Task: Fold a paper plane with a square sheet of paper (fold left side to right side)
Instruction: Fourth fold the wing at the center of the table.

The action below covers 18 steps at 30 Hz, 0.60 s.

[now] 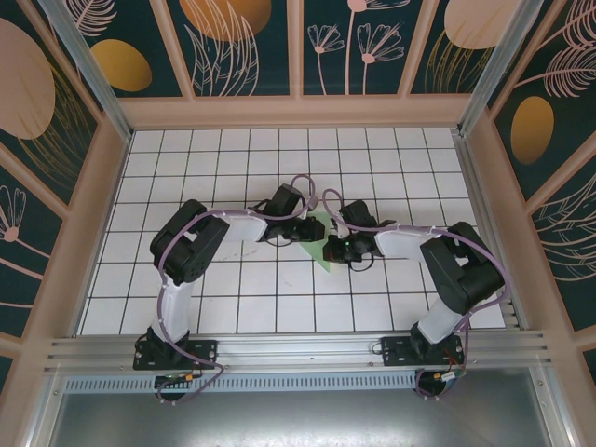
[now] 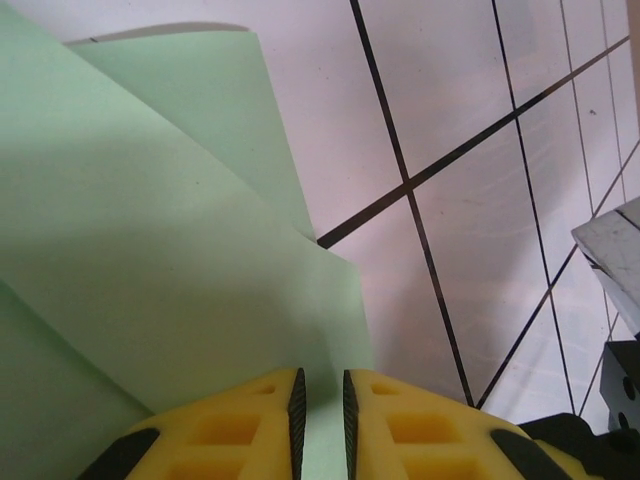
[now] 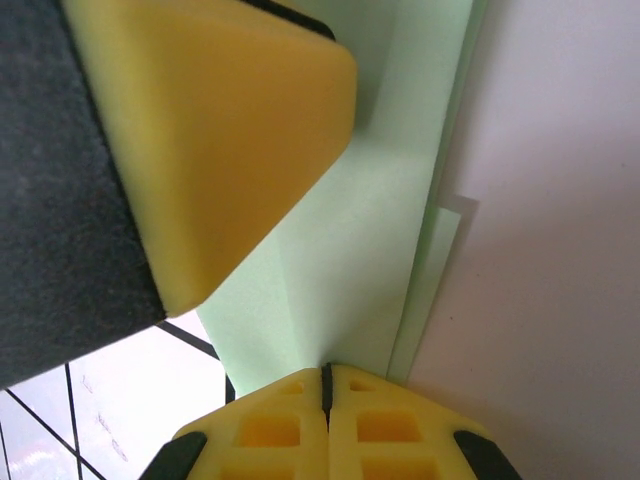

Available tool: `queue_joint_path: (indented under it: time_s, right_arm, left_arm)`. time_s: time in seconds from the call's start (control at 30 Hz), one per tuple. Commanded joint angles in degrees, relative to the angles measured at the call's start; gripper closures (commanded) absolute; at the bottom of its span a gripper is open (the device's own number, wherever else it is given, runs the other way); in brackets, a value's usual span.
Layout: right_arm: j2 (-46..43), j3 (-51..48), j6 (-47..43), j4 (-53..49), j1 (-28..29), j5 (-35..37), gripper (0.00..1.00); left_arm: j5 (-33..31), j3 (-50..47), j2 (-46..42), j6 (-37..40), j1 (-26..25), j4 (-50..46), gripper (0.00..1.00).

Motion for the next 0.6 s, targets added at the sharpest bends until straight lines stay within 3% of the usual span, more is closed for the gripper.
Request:
queue_joint_path:
  time_s: [0.0,0.57]
  right_arm:
    - [3.59,-2.07,-1.81,-9.5,1.17,4.59,1.0]
    - [3.8,-2.51,-1.99,-10.07,1.15,4.5,1.0]
  left_arm:
    - [-6.39,1.44,3.18,3.35,0.72,-5.11,0.78]
    - [-3.19,8.79,6.34,6.87,5.26,-6.4,0.76]
